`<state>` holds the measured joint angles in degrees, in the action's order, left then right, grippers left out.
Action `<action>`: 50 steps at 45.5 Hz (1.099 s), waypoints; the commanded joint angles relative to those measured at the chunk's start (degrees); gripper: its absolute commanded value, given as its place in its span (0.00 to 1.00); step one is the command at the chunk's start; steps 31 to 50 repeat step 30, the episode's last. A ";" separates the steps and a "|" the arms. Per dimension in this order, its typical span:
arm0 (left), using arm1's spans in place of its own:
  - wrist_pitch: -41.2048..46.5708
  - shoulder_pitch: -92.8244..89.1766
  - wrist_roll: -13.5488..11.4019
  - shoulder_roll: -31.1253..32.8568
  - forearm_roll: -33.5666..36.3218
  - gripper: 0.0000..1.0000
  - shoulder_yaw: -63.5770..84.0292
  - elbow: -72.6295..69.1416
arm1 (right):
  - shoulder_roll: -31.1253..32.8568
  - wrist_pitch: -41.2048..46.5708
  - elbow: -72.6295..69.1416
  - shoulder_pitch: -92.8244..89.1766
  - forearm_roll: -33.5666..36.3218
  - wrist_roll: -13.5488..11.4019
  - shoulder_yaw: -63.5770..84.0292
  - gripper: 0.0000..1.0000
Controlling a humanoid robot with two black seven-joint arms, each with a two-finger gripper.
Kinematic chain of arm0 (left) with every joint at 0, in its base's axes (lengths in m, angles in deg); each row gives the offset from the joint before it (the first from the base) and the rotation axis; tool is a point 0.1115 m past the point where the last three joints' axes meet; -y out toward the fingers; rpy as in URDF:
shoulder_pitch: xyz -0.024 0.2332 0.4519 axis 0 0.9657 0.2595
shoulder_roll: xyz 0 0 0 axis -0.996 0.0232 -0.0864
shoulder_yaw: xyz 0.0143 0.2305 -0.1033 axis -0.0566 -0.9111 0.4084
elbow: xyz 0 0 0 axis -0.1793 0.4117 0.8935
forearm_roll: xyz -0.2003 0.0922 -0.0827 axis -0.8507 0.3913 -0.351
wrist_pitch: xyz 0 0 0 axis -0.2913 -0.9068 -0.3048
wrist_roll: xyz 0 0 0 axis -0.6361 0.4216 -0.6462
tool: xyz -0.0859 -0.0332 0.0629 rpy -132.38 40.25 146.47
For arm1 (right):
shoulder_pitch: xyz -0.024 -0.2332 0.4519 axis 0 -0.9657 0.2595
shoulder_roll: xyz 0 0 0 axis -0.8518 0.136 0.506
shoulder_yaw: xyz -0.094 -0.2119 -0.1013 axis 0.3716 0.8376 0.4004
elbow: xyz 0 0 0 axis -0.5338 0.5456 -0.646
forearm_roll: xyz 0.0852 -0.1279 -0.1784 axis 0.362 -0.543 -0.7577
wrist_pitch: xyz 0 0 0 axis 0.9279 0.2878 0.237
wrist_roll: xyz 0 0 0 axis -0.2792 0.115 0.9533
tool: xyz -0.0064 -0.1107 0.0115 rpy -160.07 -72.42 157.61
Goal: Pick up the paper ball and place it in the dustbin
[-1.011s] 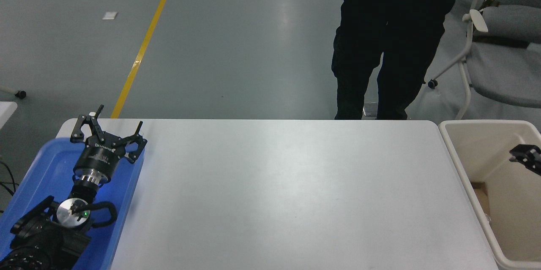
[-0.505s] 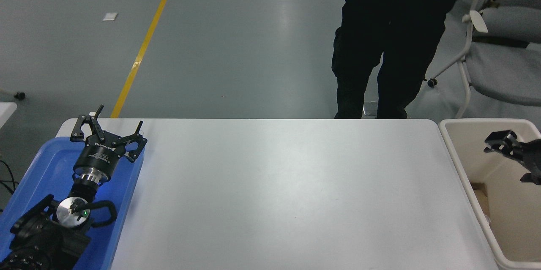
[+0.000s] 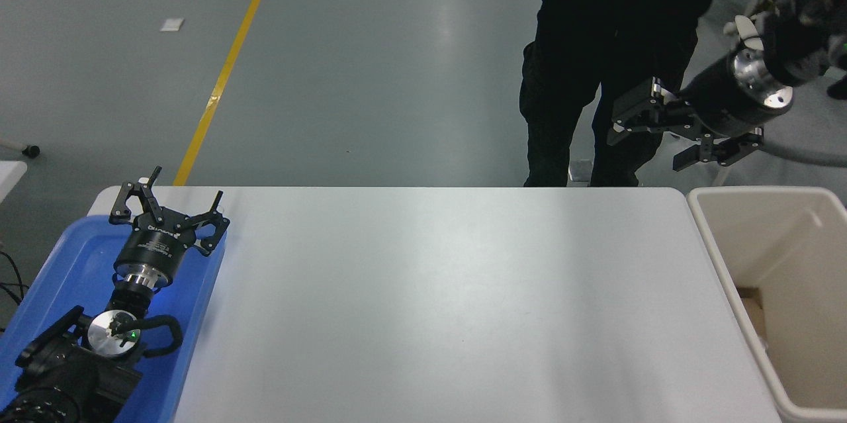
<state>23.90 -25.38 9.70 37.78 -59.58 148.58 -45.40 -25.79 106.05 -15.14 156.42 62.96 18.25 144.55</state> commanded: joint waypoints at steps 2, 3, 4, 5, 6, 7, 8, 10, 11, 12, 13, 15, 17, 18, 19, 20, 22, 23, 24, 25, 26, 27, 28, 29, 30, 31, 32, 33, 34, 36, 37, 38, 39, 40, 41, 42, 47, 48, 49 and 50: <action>0.00 -0.07 -0.01 0.00 0.00 0.99 0.00 0.00 | -9.54 1.30 -0.69 3.76 -0.02 0.00 -0.19 1.00; 0.00 -0.07 -0.01 0.00 0.00 0.99 0.00 0.00 | -9.81 1.30 -0.69 3.59 0.07 0.00 -0.10 1.00; 0.00 -0.07 0.08 0.00 0.00 0.99 0.00 0.00 | -9.98 1.30 -0.69 3.50 0.07 0.00 -0.10 1.00; 0.00 -0.07 0.00 0.00 0.00 0.99 0.00 0.00 | -10.16 1.30 -0.69 3.32 0.07 0.00 -0.10 1.00; 0.00 -0.07 -0.01 0.00 0.00 0.99 0.00 0.00 | -10.25 1.30 -0.69 3.32 0.07 0.00 -0.10 1.00; 0.00 -0.07 -0.01 0.00 0.00 0.99 0.00 0.00 | -10.33 1.30 -0.69 3.41 0.07 0.00 -0.10 1.00; 0.00 -0.07 0.08 0.00 0.00 0.99 0.00 0.00 | -10.34 1.30 -0.69 3.50 0.07 0.00 -0.10 1.00; 0.00 -0.07 0.08 0.00 0.00 0.99 -0.08 0.00 | -10.16 1.30 -0.69 4.11 0.15 0.00 -0.10 1.00; 0.00 -0.07 0.08 0.00 0.00 0.99 -0.08 0.00 | -10.07 1.30 -0.69 4.29 0.15 0.00 -0.10 1.00; 0.00 -0.07 0.08 0.00 0.00 0.99 -0.08 0.00 | -10.07 1.30 -0.69 4.46 0.15 0.00 -0.10 1.00; 0.00 -0.07 0.08 0.00 0.00 0.99 -0.08 0.00 | -9.98 1.30 -0.60 4.64 0.15 0.00 -0.02 1.00; 0.00 -0.07 0.08 0.00 0.00 0.99 -0.08 0.00 | -9.90 1.30 -0.60 4.81 0.07 0.00 -0.02 1.00; 0.00 -0.07 0.08 0.00 0.00 0.99 -0.08 0.00 | -9.72 1.30 -0.60 4.90 0.15 0.00 0.07 1.00; 0.00 -0.07 0.08 0.00 0.00 0.99 -0.08 0.00 | -9.63 1.30 -0.60 4.90 0.15 0.00 0.07 1.00; 0.00 -0.07 0.08 0.00 0.00 0.99 -0.08 0.00 | -9.37 1.30 -0.51 4.99 0.15 0.00 0.07 1.00; 0.00 -0.07 0.08 0.00 0.00 0.99 -0.08 0.00 | -9.19 1.30 -0.51 5.08 0.15 0.00 0.07 1.00; 0.00 -0.07 0.08 0.00 0.00 0.99 -0.08 0.00 | -8.76 1.30 -0.51 5.43 0.15 0.00 0.07 1.00; 0.00 -0.07 0.08 0.00 0.00 0.99 -0.08 0.00 | -8.75 1.30 -0.51 5.60 0.15 0.00 0.07 1.00; 0.00 -0.07 0.08 0.00 0.09 0.99 -0.08 0.00 | -8.67 1.30 -0.51 5.78 0.15 0.00 0.07 1.00; 0.00 -0.07 0.08 0.00 0.00 0.99 -0.08 0.00 | -8.58 1.30 -0.51 5.87 0.15 0.00 0.07 1.00; 0.00 -0.07 0.08 0.00 0.00 0.99 -0.08 0.00 | -8.40 1.30 -0.51 5.96 0.15 0.00 0.07 1.00; 0.00 -0.07 0.08 0.00 0.00 0.99 -0.08 0.00 | -8.23 1.30 -0.51 6.04 0.15 0.00 0.07 1.00; 0.00 -0.07 0.08 0.00 0.00 0.99 -0.08 0.00 | -8.14 1.30 -0.51 6.04 0.15 0.00 0.07 1.00; 0.00 -0.07 0.08 0.00 0.00 0.99 -0.08 0.00 | -8.05 1.30 -0.51 6.13 0.15 0.00 0.07 1.00; 0.00 -0.07 0.08 0.00 0.00 0.99 -0.08 0.00 | -8.05 1.30 -0.51 6.22 0.15 0.00 0.07 1.00; 0.00 -0.07 0.08 0.00 0.00 0.99 -0.08 0.00 | -8.05 1.30 -0.51 6.22 0.15 0.00 0.07 1.00; 0.00 -0.07 0.08 0.00 0.00 0.99 -0.08 0.00 | -8.05 1.30 -0.51 6.22 0.15 0.00 0.07 1.00; 0.00 -0.07 0.08 0.00 0.00 0.99 -0.08 0.00 | -8.05 1.30 -0.51 6.22 0.15 0.00 0.07 1.00; 0.00 -0.07 0.08 0.00 0.00 0.99 -0.08 0.00 | -8.05 1.30 -0.51 6.22 0.15 0.00 0.07 1.00; 0.00 -0.07 0.08 0.00 0.00 0.99 -0.08 0.00 | -8.05 1.30 -0.51 6.22 0.15 0.00 0.07 1.00; 0.00 -0.07 0.08 0.00 0.00 0.99 -0.08 0.00 | -8.05 1.30 -0.51 6.22 0.15 0.00 0.07 1.00; 0.00 -0.07 0.08 0.00 0.00 0.99 -0.08 0.00 | -8.05 1.30 -0.51 6.22 0.15 0.00 0.07 1.00; 0.00 -0.07 0.08 0.00 0.00 0.99 -0.08 0.00 | -8.05 1.30 -0.51 6.22 0.15 0.00 0.07 1.00; 0.00 -0.07 0.08 0.00 0.00 0.99 -0.08 0.00 | -8.05 1.30 -0.51 6.22 0.15 0.00 0.07 1.00; 0.00 -0.07 0.08 0.00 0.00 0.99 -0.08 0.00 | -8.05 1.30 -0.51 6.22 0.15 0.00 0.07 1.00; 0.00 -0.07 0.08 0.00 0.00 0.99 -0.08 0.00 | -8.05 1.30 -0.51 6.22 0.15 0.00 0.07 1.00; 0.00 -0.07 0.08 0.00 0.00 0.99 -0.08 0.00 | -8.05 1.30 -0.51 6.22 0.15 0.00 0.07 1.00; 0.00 -0.07 0.08 0.00 0.00 0.99 -0.08 0.00 | -8.05 1.30 -0.51 6.22 0.15 0.00 0.07 1.00; 0.00 -0.07 0.08 0.00 0.00 0.99 -0.08 0.00 | -8.05 1.30 -0.51 6.22 0.15 0.00 0.07 1.00; 0.00 -0.07 0.08 0.00 0.00 0.99 -0.08 0.00 | -8.05 1.30 -0.51 6.22 0.15 0.00 0.07 1.00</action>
